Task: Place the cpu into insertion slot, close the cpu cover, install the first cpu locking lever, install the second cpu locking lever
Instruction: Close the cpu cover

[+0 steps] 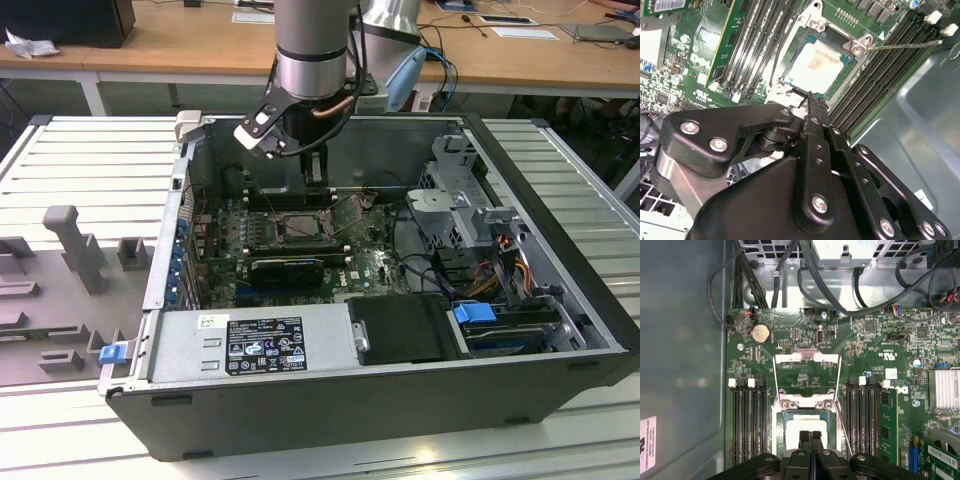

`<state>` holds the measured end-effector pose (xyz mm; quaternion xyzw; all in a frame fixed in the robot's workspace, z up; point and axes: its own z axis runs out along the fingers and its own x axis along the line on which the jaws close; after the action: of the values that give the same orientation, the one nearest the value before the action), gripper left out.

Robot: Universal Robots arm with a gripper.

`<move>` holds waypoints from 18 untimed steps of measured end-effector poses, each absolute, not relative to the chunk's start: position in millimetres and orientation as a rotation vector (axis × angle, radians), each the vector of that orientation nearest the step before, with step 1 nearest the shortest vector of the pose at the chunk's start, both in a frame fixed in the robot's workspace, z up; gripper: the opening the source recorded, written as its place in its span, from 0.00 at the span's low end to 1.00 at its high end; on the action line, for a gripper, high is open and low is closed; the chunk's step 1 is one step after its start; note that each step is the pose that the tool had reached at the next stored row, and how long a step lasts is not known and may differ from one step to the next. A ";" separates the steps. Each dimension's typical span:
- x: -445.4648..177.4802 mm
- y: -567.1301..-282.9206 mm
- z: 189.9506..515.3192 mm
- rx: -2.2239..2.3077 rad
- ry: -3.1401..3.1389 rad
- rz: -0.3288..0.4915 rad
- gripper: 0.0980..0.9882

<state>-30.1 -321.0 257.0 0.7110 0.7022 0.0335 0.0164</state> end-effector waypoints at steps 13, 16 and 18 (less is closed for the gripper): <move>-4.5 -321.0 267.7 2.213 2.185 0.099 0.01; 6.4 -321.0 267.5 2.213 2.185 0.099 0.01; 9.1 -321.0 267.5 2.213 2.185 0.099 0.01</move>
<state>9.1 -321.0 267.5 0.7111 0.7022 0.0319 0.0149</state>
